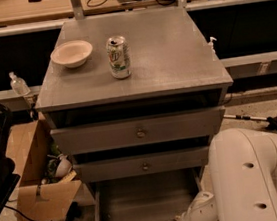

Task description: Open bottom drawer

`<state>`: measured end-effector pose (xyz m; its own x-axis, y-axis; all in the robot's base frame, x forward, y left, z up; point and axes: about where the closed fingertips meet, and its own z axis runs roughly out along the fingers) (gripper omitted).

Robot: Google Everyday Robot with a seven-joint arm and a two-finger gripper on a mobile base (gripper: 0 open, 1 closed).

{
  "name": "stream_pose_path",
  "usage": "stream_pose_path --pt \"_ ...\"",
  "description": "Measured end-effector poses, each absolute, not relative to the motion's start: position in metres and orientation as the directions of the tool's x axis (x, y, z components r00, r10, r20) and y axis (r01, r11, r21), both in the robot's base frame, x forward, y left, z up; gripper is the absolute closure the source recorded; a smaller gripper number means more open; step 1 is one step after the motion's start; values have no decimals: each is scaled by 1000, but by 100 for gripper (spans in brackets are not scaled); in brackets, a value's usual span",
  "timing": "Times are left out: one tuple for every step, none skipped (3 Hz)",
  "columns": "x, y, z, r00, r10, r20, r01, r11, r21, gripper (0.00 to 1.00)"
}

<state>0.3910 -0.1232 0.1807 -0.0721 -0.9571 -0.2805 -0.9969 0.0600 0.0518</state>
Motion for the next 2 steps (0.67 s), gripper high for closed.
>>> stream_pose_path --pt "391 -123 181 -72 -957 -281 -997 60 52 82" --pt "391 -123 181 -72 -957 -281 -997 60 52 59"
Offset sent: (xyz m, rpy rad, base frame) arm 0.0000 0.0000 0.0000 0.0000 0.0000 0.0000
